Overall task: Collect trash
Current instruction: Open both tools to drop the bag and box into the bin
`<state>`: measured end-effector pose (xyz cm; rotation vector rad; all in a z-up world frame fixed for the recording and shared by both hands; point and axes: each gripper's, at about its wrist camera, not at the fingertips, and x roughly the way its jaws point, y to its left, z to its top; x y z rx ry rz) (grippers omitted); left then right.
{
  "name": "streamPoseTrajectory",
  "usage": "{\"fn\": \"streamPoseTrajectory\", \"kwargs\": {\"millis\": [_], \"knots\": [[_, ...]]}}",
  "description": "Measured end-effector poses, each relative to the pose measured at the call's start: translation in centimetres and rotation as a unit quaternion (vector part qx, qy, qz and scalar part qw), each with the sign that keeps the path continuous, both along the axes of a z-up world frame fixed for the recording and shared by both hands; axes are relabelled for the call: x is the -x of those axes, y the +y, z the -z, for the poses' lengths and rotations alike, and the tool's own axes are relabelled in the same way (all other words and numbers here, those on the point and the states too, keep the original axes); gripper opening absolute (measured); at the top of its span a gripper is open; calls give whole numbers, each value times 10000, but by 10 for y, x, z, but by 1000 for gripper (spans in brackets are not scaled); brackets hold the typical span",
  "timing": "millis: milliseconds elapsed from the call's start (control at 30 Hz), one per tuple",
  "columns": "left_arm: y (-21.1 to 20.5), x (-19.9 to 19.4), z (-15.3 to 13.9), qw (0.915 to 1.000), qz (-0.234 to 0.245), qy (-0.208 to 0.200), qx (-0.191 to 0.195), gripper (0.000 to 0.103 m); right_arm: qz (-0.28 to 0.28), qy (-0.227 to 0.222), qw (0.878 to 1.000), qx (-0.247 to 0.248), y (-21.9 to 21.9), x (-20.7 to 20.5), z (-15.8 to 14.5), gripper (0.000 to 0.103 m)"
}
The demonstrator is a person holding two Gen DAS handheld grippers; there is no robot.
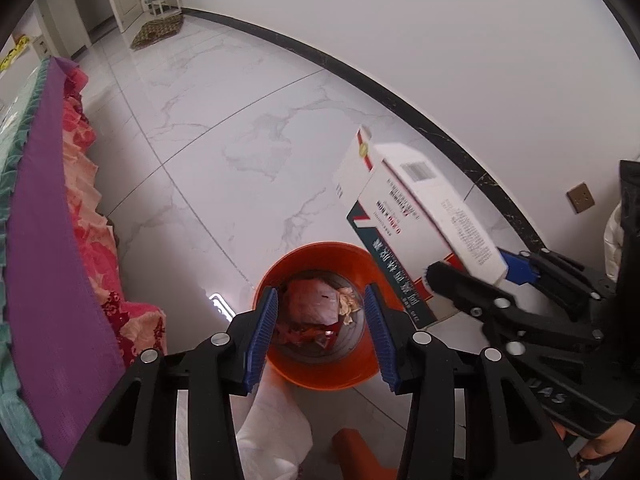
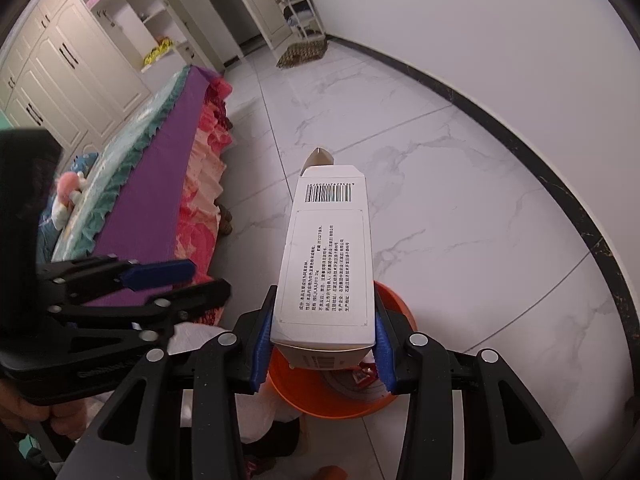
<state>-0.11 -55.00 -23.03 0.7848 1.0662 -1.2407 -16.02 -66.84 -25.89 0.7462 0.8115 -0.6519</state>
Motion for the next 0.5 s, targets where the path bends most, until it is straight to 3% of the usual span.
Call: {"fn": "streamPoseTrajectory", "kwargs": {"millis": [133, 300, 500], "knots": [[6, -9, 1, 9999, -149, -49, -44, 47, -7, 214, 9997, 154, 0, -14, 10, 60], [14, -15, -4, 9996, -266, -67, -9, 47, -38, 125, 9994, 311, 7, -20, 1, 60], [33, -21, -25, 9986, -454, -123, 239, 47, -250, -91, 9986, 463, 27, -21, -32, 60]]}}
